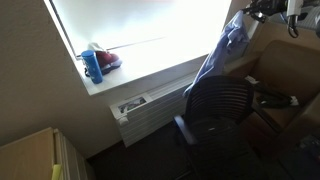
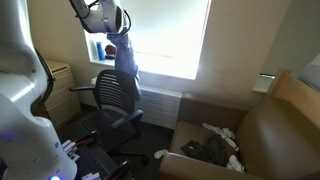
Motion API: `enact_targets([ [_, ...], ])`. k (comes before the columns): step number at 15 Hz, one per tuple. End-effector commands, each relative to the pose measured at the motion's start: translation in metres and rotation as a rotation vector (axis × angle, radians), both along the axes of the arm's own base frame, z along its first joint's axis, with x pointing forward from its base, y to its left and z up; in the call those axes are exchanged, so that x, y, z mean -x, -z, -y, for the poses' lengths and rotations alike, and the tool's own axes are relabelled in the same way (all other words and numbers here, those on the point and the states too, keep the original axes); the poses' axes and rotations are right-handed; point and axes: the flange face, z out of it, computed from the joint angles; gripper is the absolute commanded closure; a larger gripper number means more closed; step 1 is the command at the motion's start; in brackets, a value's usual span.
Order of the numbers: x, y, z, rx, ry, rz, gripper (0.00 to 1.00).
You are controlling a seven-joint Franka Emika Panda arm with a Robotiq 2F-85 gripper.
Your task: Pick up the blue shirt and hang it on the back of the chair
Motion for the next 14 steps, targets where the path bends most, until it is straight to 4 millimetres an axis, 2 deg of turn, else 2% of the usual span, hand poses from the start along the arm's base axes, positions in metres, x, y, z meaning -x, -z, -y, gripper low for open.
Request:
enact_targets([
  [1,0.004,0.009,0.003,0.019,0.029,-0.109,0.99],
  [3,0.003,0.027,0.01,0.036,0.019,-0.202,0.99],
  [4,0.005,0.05,0.018,0.067,0.009,-0.268,0.99],
  [10,0.013,0.209,0.072,0.093,-0.054,-0.612,0.99],
  [14,-0.004,0.321,0.094,0.095,-0.085,-0.849,0.99],
])
